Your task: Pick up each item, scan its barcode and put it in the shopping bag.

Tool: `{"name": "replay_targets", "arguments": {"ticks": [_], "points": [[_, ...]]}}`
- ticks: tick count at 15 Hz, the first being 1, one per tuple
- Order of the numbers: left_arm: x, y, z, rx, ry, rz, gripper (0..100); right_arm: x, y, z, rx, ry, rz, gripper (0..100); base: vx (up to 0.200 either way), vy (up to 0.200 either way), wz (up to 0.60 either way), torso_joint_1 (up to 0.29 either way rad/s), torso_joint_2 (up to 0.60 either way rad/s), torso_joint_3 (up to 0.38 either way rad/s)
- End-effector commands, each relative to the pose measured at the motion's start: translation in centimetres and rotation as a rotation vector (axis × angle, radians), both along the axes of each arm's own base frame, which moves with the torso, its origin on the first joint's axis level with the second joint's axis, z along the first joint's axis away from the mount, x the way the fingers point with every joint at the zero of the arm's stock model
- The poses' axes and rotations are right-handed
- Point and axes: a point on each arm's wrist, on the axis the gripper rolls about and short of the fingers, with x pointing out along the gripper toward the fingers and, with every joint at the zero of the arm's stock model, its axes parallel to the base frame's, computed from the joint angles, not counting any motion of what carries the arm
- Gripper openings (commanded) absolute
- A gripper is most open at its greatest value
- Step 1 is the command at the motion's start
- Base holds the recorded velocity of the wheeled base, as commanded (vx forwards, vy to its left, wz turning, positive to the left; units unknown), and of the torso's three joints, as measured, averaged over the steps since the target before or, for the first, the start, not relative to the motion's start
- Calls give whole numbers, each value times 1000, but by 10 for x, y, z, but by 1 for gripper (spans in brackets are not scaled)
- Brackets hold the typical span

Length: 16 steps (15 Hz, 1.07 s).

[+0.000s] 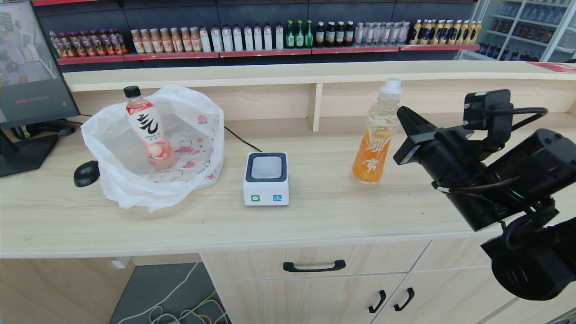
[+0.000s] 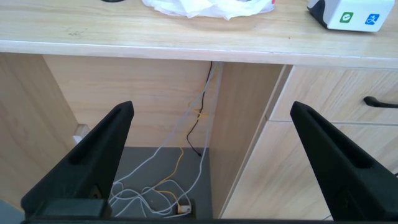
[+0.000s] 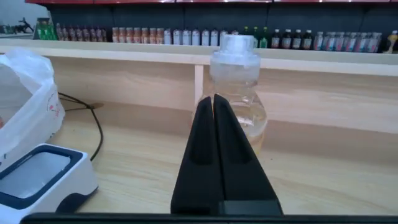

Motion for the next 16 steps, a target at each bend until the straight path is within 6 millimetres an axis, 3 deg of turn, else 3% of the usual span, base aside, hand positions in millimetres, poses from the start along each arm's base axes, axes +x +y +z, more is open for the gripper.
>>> {"name": "replay_targets", "arguments": {"ticks": [1, 5, 10, 11, 16], "points": [[0, 0, 0, 0, 0, 0, 100, -14, 0, 15, 19, -42, 19, 0, 0, 0, 0, 0, 0, 0], [0, 0, 0, 0, 0, 0, 100, -20, 4, 16, 0, -50, 31, 0, 0, 0, 0, 0, 0, 0], [0, 0, 0, 0, 0, 0, 100, -28, -2, -7, -23, 45, 40, 0, 0, 0, 0, 0, 0, 0], [0, 0, 0, 0, 0, 1, 100, -22, 0, -8, -8, 50, 45, 100, 0, 0, 0, 0, 0, 0], [0, 0, 0, 0, 0, 0, 100, -5, -6, -6, -7, 154, 40, 100, 0, 0, 0, 0, 0, 0]]}}
